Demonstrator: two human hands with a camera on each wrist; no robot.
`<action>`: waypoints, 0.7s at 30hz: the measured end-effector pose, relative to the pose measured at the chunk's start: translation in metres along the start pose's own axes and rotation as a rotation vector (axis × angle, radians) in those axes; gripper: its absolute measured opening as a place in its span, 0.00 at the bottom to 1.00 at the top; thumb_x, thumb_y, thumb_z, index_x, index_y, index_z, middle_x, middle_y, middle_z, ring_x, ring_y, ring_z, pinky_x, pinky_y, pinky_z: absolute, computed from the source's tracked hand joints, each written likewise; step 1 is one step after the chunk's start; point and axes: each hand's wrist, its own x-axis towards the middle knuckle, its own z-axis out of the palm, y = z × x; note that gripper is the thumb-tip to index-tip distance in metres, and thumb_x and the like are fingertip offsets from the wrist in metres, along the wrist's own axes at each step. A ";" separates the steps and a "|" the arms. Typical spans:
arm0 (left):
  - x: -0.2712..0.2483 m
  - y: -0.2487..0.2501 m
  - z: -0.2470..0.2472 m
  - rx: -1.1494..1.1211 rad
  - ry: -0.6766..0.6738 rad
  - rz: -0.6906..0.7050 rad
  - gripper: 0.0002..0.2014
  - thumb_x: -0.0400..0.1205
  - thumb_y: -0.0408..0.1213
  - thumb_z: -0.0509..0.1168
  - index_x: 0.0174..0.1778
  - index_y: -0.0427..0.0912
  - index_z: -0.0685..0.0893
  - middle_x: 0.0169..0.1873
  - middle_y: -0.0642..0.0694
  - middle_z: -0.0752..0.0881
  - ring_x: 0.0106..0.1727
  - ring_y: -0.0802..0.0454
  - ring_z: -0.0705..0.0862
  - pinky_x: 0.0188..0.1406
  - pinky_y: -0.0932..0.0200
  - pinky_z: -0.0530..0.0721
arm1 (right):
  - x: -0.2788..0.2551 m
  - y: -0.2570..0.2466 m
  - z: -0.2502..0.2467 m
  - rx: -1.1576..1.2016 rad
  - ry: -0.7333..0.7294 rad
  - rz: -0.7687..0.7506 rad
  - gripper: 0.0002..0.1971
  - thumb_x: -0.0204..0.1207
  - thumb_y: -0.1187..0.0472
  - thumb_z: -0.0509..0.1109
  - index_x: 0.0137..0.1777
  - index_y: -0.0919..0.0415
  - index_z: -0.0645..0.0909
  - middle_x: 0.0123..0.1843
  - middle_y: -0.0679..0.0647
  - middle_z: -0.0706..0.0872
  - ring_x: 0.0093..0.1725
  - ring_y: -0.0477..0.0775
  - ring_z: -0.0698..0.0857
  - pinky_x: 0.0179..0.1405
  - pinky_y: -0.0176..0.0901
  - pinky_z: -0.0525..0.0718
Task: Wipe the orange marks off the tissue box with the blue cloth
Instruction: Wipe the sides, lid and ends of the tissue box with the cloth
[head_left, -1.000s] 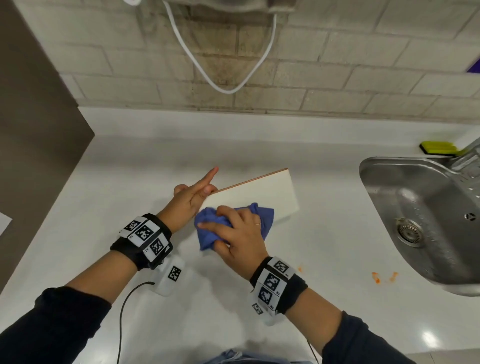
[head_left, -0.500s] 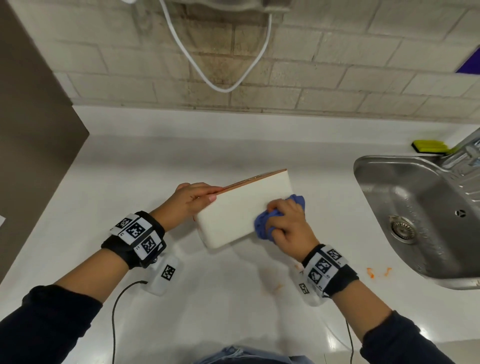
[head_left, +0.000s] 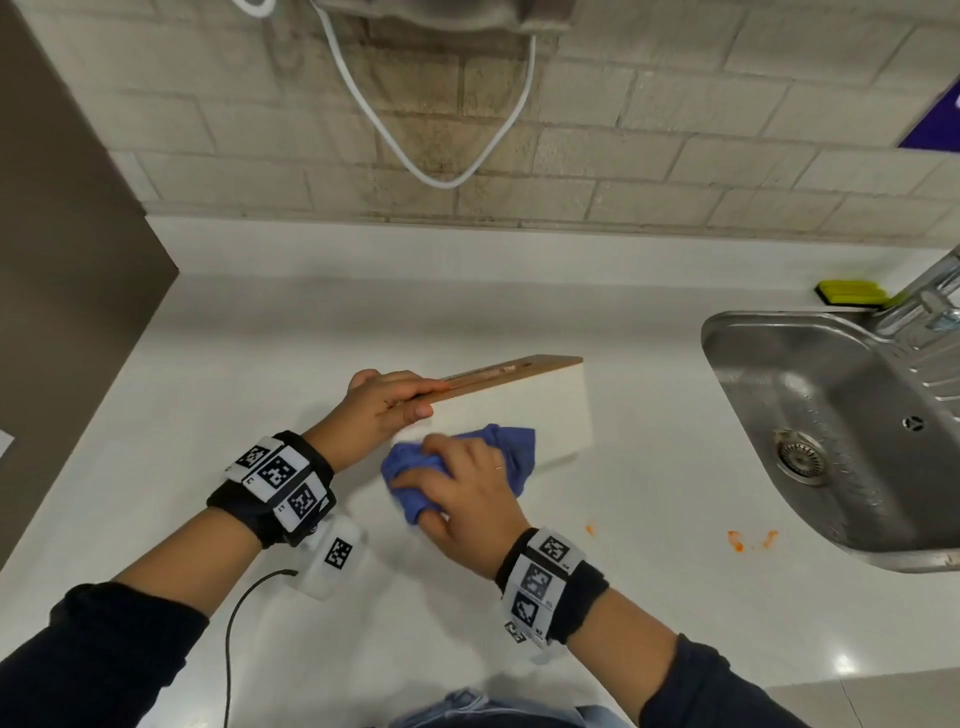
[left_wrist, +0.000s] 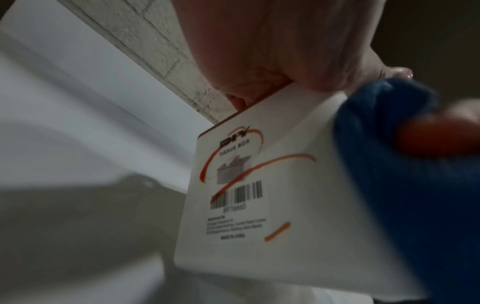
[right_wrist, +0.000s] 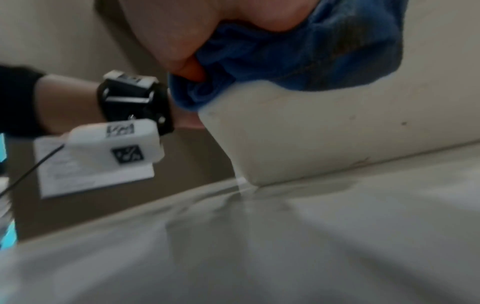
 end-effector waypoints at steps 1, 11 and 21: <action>-0.002 0.003 0.000 0.037 -0.014 -0.001 0.24 0.69 0.77 0.47 0.59 0.81 0.71 0.54 0.64 0.83 0.57 0.64 0.75 0.66 0.66 0.56 | -0.006 0.004 0.001 -0.019 -0.081 -0.101 0.12 0.71 0.57 0.65 0.54 0.48 0.80 0.63 0.50 0.71 0.51 0.58 0.72 0.50 0.52 0.68; -0.012 0.017 0.004 0.338 -0.073 0.084 0.40 0.67 0.78 0.46 0.69 0.59 0.75 0.66 0.60 0.79 0.63 0.58 0.71 0.66 0.71 0.45 | -0.054 0.082 -0.067 -0.131 -0.045 0.140 0.10 0.66 0.63 0.62 0.33 0.55 0.85 0.49 0.58 0.85 0.48 0.54 0.73 0.48 0.54 0.77; -0.044 0.013 -0.005 0.508 -0.157 0.136 0.40 0.69 0.73 0.52 0.76 0.59 0.60 0.65 0.50 0.82 0.65 0.59 0.66 0.69 0.72 0.37 | -0.070 0.054 -0.107 0.561 0.413 0.568 0.11 0.67 0.63 0.60 0.44 0.47 0.80 0.49 0.43 0.83 0.54 0.41 0.82 0.57 0.28 0.77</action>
